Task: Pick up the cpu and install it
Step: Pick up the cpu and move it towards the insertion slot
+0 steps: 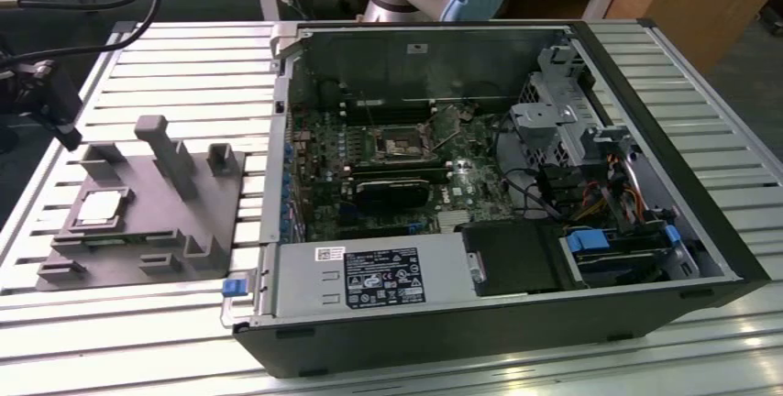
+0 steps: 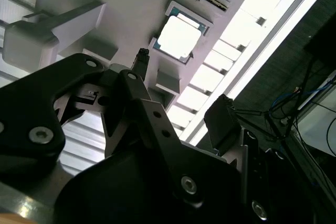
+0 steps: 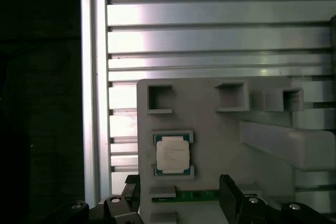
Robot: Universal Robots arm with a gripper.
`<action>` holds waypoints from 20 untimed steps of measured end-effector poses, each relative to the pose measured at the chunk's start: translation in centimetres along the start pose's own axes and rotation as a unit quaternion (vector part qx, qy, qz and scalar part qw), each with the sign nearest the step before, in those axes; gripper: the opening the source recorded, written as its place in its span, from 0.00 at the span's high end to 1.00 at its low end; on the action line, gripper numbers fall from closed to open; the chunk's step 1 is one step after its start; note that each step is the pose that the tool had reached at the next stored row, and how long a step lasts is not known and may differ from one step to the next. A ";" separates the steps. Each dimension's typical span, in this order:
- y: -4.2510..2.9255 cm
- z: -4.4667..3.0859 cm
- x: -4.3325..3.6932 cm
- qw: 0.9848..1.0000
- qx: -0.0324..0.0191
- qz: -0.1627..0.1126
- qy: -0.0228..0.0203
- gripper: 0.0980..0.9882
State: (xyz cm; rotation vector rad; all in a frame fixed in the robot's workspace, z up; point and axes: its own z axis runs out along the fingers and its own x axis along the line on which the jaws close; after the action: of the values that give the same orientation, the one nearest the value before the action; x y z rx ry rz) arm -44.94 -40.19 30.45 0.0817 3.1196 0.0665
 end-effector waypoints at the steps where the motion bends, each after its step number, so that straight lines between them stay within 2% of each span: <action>1: 0.00 0.06 0.00 1.000 0.000 0.000 0.000 0.32; 14: -0.04 1.03 0.02 1.000 0.000 0.000 0.000 0.32; 20: -0.09 2.00 0.03 1.000 0.003 0.000 0.000 0.31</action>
State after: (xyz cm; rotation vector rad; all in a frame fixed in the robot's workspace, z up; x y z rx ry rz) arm -44.94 -40.20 28.45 0.0814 3.1197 0.0584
